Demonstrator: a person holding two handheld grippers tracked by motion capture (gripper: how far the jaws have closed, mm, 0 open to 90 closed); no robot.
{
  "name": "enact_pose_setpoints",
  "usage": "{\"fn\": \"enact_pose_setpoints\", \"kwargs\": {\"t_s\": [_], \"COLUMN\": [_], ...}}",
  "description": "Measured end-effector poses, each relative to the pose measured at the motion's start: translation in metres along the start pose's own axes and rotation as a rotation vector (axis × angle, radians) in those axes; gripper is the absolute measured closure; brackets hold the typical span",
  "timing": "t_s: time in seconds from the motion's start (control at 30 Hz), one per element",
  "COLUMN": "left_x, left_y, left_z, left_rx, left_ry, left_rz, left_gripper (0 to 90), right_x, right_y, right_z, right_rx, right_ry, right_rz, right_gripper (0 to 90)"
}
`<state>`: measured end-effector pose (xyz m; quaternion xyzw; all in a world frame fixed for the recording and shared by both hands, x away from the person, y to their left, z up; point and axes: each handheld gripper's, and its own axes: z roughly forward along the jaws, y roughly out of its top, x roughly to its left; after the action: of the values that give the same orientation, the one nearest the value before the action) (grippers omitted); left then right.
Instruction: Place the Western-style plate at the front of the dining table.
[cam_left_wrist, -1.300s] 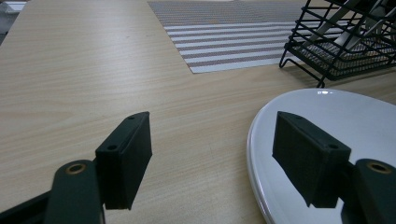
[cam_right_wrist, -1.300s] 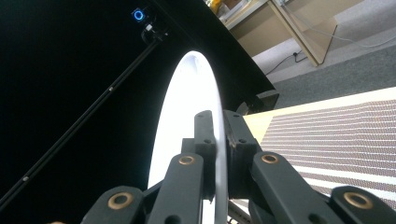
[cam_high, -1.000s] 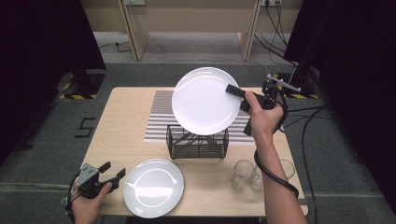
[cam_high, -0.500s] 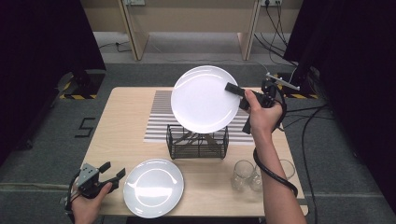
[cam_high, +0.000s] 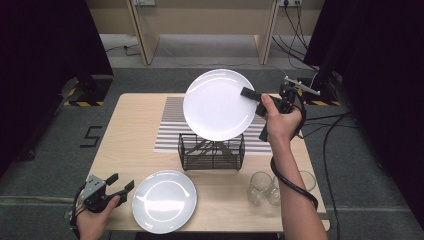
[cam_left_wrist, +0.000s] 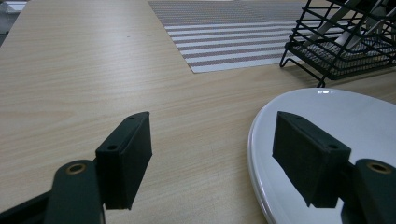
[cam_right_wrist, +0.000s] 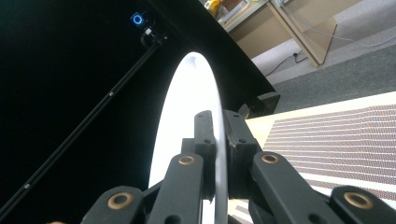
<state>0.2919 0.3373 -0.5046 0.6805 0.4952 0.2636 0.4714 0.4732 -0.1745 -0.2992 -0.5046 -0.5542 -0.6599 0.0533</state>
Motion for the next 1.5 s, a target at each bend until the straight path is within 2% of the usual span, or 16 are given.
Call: {"fn": "enact_pose_setpoints", "kwargs": {"t_s": [1.5], "left_x": [0.001], "left_y": [0.000], "left_z": [0.000], "left_rx": [-0.002], "left_ry": [0.000], "left_rz": [-0.001], "left_gripper": [27.9], "right_x": [-0.008], "right_y": [0.011], "right_z": [0.009], "right_rx": [-0.017], "right_ry": [-0.019], "right_rz": [0.035], "right_gripper": [85.5]}}
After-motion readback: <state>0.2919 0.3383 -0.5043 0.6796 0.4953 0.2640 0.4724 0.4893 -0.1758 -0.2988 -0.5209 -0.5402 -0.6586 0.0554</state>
